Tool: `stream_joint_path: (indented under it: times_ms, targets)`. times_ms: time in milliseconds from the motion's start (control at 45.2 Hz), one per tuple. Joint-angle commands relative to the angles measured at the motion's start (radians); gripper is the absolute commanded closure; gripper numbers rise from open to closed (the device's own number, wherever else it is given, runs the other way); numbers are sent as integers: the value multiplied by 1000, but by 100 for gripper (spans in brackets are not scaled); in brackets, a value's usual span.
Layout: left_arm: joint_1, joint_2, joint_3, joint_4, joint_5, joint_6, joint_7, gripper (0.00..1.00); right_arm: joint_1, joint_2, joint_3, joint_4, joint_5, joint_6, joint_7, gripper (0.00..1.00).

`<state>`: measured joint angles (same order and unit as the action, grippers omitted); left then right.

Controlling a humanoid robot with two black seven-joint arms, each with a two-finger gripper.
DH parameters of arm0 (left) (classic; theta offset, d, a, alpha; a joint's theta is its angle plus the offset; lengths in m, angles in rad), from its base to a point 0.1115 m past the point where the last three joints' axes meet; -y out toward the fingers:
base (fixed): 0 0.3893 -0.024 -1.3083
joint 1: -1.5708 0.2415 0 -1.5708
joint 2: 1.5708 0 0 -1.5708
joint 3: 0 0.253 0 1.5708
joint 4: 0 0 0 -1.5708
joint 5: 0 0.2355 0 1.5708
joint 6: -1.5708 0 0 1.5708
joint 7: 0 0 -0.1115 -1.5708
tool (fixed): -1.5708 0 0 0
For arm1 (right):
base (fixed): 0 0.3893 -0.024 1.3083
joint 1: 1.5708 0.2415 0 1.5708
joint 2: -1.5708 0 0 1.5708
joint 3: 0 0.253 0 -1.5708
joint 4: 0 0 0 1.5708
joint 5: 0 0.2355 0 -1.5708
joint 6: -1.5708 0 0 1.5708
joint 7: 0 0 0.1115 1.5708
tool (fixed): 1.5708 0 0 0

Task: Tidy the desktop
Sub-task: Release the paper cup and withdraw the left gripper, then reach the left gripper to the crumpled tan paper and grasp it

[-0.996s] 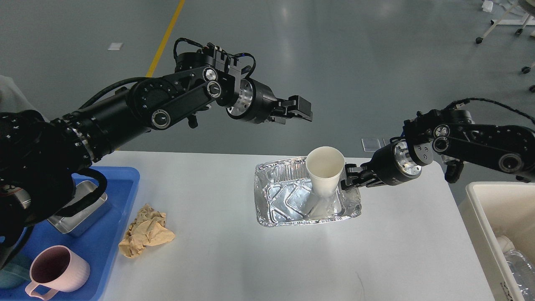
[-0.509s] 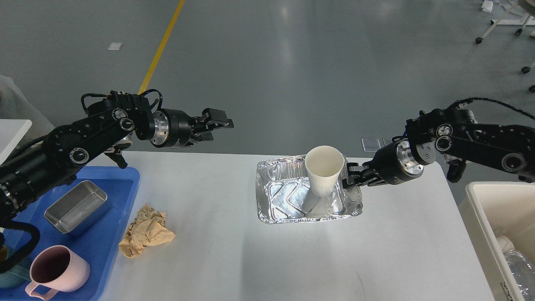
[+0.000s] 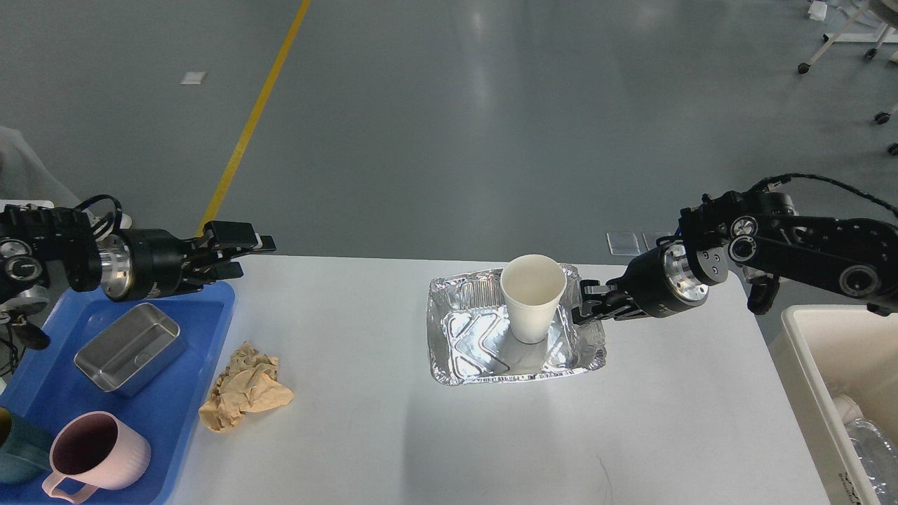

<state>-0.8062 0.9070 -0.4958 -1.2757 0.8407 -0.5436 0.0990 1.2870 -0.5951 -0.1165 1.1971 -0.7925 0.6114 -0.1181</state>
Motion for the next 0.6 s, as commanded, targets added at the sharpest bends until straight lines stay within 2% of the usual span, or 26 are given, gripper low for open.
stream_joint_path:
  times_ms: [0,199,576]
  targets:
    - [18,142,-18,-88,-3,-22,4,21,-9,5,0,-1,-1,1,0,100]
    - [18,312,-21,-126,0,-85,7,17,-15,14,0,-4,-1,1,0,100]
    - [-1,539,-32,-200,0,-176,5,17,-34,21,9,-5,-7,-1,0,100]
